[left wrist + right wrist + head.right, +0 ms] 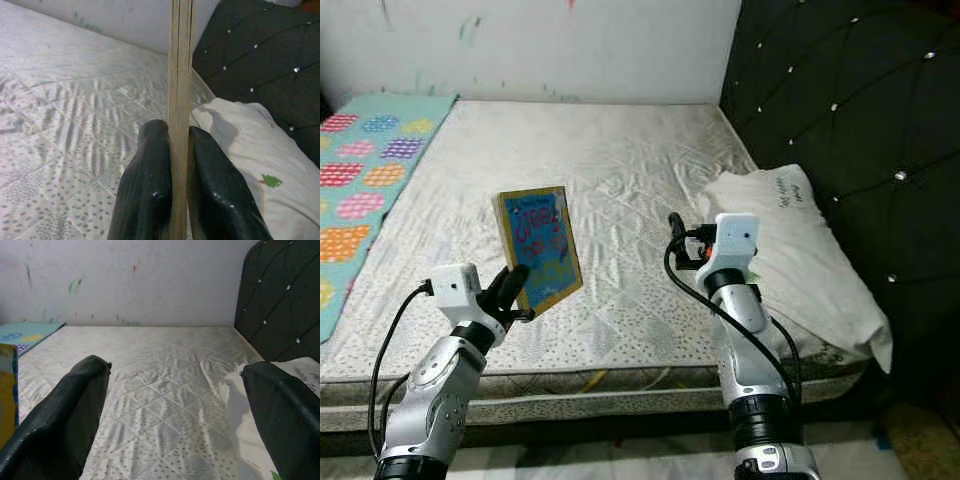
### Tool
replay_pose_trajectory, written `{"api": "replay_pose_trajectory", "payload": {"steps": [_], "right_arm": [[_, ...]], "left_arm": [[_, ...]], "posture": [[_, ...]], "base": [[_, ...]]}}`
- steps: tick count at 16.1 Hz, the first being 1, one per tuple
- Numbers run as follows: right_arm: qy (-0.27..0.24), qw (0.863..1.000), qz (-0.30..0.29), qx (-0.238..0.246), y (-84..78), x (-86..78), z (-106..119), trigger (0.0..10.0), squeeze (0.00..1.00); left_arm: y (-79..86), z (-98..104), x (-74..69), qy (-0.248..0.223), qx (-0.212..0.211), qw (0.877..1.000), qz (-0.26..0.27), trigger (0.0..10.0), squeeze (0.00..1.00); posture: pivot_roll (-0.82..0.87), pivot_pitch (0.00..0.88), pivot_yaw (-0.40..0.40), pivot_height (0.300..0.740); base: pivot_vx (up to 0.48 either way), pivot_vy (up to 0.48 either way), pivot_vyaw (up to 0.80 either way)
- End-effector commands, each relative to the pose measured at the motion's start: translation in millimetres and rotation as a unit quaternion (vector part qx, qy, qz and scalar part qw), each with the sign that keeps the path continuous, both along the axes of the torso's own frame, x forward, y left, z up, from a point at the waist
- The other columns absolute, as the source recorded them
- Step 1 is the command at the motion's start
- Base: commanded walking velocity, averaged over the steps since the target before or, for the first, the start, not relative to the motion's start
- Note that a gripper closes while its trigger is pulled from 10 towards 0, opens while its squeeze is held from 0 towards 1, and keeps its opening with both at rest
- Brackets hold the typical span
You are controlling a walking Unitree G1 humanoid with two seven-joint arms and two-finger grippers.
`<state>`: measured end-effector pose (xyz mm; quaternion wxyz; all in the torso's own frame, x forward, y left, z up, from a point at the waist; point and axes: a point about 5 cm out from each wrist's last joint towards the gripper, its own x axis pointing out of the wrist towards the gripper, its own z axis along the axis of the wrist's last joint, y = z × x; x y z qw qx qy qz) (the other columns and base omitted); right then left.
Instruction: Clean up the room
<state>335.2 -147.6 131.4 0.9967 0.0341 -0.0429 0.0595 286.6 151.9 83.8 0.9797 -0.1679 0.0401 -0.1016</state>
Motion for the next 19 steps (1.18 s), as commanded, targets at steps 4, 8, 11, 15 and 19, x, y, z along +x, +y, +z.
{"api": "replay_pose_trajectory", "payload": {"steps": [4, 8, 11, 15, 19], "right_arm": [[-0.007, 1.000, 0.001, -0.004, -1.1, 1.7, 3.9, 10.0, 0.00], [-0.005, 1.000, -0.001, -0.004, -1.5, 1.8, 2.7, 10.0, 0.00], [-0.004, 1.000, -0.003, -0.004, -2.5, 1.5, 1.5, 10.0, 0.00], [-0.002, 1.000, -0.006, -0.008, -4.9, 0.7, -0.2, 10.0, 0.00], [-0.001, 1.000, -0.004, -0.009, -3.4, 0.3, -1.1, 10.0, 0.00]], "left_arm": [[-2.2, 12.9, 3.9, -0.033, -0.006, 0.999, -0.010, 10.0, 0.00], [-2.2, 11.9, 3.5, -0.030, -0.006, 0.999, -0.012, 10.0, 0.00], [-1.9, 11.0, 3.3, -0.026, -0.001, 1.000, -0.012, 10.0, 0.00], [-1.7, 9.1, 3.2, -0.017, -0.005, 1.000, -0.004, 10.0, 0.00], [-1.9, 10.1, 3.6, -0.018, -0.006, 1.000, 0.002, 10.0, 0.00]], "posture": [[-0.08, 0.006, -0.032, 0.740], [-0.08, 0.006, -0.032, 0.740], [-0.08, 0.010, -0.028, 0.740], [-0.08, 0.015, -0.027, 0.740], [-0.08, 0.017, -0.029, 0.740]], "base": [[0.331, 0.000, 0.00], [0.349, 0.000, -0.22], [0.327, 0.000, 0.00], [0.000, 0.000, 0.00], [0.000, 0.000, 0.00]]}}
